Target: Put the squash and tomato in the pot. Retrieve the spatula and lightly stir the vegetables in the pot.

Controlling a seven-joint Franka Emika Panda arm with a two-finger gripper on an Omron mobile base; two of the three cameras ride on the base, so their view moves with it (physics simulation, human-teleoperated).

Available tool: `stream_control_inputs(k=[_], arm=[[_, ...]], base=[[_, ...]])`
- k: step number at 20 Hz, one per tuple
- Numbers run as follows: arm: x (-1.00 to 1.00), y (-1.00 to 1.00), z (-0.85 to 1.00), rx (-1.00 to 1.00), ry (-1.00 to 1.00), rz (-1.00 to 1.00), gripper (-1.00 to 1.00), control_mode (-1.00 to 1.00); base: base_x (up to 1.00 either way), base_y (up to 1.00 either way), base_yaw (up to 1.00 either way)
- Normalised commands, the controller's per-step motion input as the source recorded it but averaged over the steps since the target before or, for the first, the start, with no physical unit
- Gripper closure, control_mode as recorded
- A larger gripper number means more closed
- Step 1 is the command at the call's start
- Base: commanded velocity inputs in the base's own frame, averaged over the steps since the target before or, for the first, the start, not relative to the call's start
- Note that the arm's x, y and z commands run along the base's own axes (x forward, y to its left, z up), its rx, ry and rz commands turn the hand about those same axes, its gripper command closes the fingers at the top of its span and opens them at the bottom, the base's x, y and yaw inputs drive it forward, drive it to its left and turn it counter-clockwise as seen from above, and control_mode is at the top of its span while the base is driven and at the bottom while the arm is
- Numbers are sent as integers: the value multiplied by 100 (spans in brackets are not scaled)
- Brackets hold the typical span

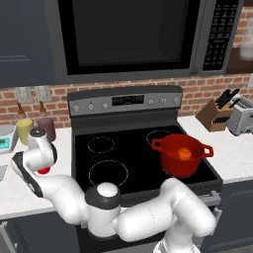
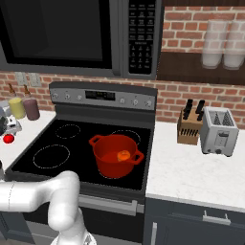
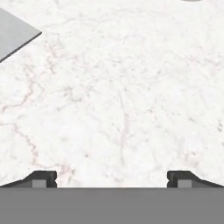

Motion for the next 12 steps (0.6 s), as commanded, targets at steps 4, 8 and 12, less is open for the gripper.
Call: stream_control_inputs(k=[4,8,12], arm=[[39,8,-33,-9,2,0,-100,-100],[4,-6,-17,-8,0,0,-100,-100],[-69,-49,-11,-3,1,0,-100,-100]], base=[[0,0,0],[0,0,0],[0,0,0]])
